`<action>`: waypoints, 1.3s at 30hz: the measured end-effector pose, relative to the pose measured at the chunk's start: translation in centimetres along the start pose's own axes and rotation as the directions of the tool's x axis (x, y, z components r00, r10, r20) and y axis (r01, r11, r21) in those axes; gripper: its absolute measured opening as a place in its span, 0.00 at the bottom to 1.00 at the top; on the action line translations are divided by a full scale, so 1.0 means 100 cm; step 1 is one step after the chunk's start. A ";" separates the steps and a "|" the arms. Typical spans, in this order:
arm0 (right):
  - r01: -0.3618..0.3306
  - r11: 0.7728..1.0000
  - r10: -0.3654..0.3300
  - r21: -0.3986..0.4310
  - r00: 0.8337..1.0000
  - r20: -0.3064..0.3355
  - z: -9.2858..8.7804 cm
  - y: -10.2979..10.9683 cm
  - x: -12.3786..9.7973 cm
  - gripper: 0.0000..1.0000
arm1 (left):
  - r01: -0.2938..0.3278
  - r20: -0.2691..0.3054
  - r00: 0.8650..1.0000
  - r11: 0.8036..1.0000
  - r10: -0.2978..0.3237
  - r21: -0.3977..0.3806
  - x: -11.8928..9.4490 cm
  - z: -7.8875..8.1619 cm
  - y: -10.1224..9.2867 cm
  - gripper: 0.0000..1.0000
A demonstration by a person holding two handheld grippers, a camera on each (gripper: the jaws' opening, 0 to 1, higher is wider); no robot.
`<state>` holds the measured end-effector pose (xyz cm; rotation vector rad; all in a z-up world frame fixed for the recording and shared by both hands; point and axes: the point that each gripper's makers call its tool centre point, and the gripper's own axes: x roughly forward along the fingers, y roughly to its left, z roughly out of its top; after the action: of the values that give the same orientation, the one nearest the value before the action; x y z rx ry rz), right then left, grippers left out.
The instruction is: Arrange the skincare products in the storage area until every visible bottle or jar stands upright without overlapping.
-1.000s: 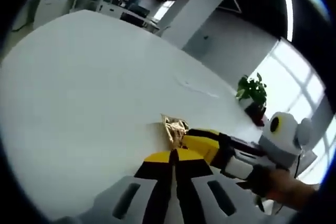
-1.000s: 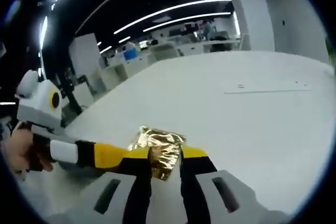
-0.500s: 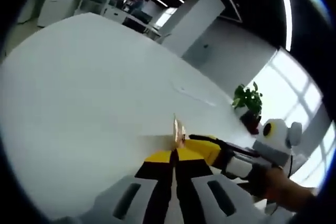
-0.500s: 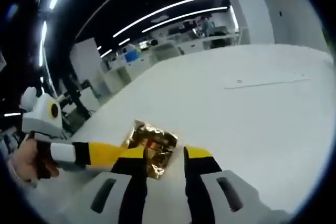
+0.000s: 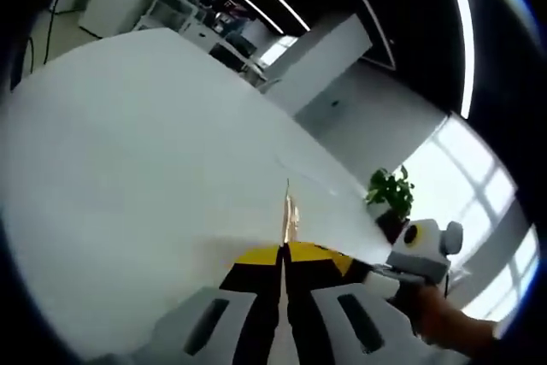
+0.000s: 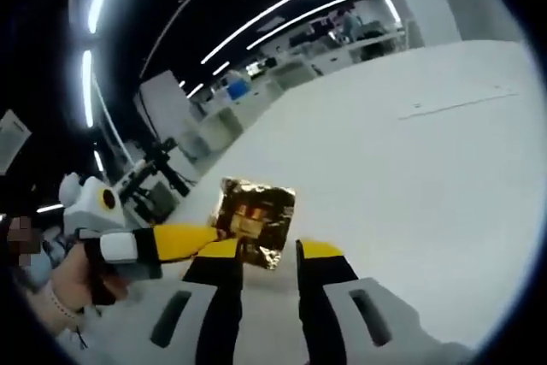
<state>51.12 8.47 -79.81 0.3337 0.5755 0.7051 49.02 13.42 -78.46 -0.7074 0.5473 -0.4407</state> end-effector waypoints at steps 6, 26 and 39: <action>-0.026 0.999 0.026 0.018 1.000 0.013 0.000 0.011 -0.005 0.11 | -0.033 0.015 0.999 0.999 0.033 0.009 -0.008 0.000 0.006 0.00; -0.117 0.993 0.116 -0.018 0.993 -0.025 -0.003 0.040 -0.034 0.01 | -0.031 0.002 1.000 0.998 0.031 0.050 -0.023 -0.016 0.002 0.00; -0.118 0.988 0.114 -0.096 0.992 -0.046 -0.005 0.057 -0.049 0.01 | -0.020 0.009 1.000 0.995 0.019 0.097 -0.039 -0.024 -0.008 0.02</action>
<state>44.89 9.23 -75.63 0.2633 0.5612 0.8514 44.37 13.85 -78.22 -0.6098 0.5213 -0.4429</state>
